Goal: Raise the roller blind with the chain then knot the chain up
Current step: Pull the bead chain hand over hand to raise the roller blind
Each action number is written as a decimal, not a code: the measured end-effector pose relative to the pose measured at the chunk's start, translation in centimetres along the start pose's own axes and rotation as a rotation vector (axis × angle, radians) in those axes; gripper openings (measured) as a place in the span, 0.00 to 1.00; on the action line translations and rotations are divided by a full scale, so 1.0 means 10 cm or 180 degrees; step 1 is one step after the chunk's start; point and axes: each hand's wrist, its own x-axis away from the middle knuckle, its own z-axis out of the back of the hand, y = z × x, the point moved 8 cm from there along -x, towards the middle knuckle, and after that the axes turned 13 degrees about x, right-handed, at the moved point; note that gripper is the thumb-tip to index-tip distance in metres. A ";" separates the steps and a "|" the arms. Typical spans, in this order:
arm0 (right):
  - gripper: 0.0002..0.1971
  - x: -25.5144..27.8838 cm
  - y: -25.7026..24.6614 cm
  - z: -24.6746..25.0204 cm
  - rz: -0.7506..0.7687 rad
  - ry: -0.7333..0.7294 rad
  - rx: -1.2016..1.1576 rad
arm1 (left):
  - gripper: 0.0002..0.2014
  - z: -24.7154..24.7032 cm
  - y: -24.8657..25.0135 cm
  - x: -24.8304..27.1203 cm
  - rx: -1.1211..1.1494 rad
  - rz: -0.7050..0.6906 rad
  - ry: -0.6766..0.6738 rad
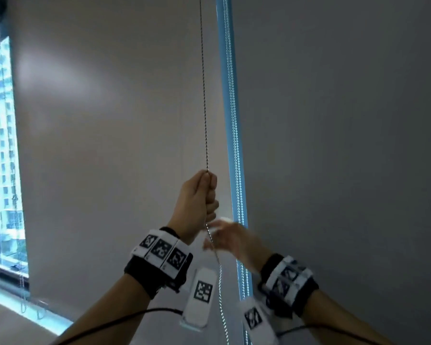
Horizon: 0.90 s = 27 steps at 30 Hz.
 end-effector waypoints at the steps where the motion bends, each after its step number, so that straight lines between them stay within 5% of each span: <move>1: 0.16 -0.09 -0.21 0.13 0.0205 0.0114 -0.0403 | 0.16 0.01 -0.03 0.05 -0.0021 0.0049 0.0010; 4: 0.22 -0.33 -0.87 0.34 0.0581 0.0329 -0.0551 | 0.14 0.08 -0.20 0.22 -0.0051 0.0287 0.0097; 8: 0.15 -0.72 -1.76 0.41 0.0844 0.0757 -0.0200 | 0.17 0.13 -0.51 0.37 -0.0243 0.0704 0.0149; 11: 0.16 -0.80 -1.98 0.45 0.1083 0.1212 0.0163 | 0.17 0.21 -0.75 0.43 -0.0222 0.0947 0.0068; 15: 0.18 -0.63 -1.70 0.25 0.1163 0.1330 0.0743 | 0.10 0.31 -0.69 0.38 -0.0623 0.1032 -0.0172; 18: 0.18 -0.46 -1.33 0.15 0.1178 0.1274 0.1041 | 0.09 0.39 -0.30 0.03 0.0139 0.0766 0.0142; 21: 0.18 -0.33 -0.97 0.10 0.1057 0.1123 0.1374 | 0.22 0.19 0.31 -0.39 -0.0072 0.0324 -0.0112; 27: 0.23 -0.03 -0.37 -0.15 0.0686 0.0321 0.1621 | 0.14 -0.22 0.96 -0.84 0.0012 0.0000 -0.0045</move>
